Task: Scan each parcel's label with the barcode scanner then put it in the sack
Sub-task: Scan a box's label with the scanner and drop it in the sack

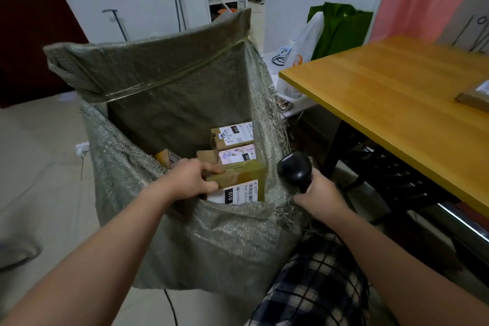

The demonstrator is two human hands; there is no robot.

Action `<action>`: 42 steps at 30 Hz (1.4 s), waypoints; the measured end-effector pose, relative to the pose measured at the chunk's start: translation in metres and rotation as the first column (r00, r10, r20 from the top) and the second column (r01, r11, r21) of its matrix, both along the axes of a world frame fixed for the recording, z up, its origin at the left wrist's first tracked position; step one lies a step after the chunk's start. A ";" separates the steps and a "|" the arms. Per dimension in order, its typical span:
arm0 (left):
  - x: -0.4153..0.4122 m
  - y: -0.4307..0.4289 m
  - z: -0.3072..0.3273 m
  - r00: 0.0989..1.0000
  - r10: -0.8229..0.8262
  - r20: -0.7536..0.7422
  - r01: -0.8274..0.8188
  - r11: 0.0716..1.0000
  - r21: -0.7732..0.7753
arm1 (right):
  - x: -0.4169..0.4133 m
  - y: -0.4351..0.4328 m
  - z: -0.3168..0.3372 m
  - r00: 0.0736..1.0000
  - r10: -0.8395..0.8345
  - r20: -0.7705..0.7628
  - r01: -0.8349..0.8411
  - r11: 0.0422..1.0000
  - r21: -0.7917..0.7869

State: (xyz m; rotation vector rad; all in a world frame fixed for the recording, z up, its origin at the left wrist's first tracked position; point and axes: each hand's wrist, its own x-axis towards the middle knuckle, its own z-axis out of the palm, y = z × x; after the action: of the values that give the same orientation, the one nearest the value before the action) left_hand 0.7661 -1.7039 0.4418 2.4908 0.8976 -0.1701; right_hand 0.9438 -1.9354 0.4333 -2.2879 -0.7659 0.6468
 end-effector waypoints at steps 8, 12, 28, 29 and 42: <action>-0.011 -0.010 0.007 0.908 -0.092 -0.409 0.290 0.842 0.455 | -0.016 -0.008 -0.008 0.997 0.076 0.015 -0.077 0.996 0.034; -0.022 -0.042 -0.015 0.916 -0.293 -0.275 0.384 0.840 0.384 | -0.025 -0.009 -0.015 0.995 0.097 0.019 -0.098 0.991 0.093; -0.017 -0.052 0.029 0.865 -0.243 0.440 -0.009 0.867 0.498 | -0.028 -0.009 -0.009 0.991 0.090 0.100 -0.113 0.959 0.261; -0.014 -0.057 0.029 0.873 -0.236 0.427 -0.011 0.865 0.501 | -0.027 -0.008 -0.008 0.989 0.080 0.123 -0.110 0.960 0.259; 0.110 -0.120 0.067 0.845 -0.408 0.346 0.221 0.855 0.469 | 0.017 -0.093 0.043 0.943 -0.330 0.047 0.264 0.826 0.498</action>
State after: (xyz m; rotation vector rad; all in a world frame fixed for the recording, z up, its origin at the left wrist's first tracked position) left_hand 0.8757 -1.8240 0.5086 2.8813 0.3381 0.5114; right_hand 0.9607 -2.0282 0.4765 -1.9279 -0.5338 0.1309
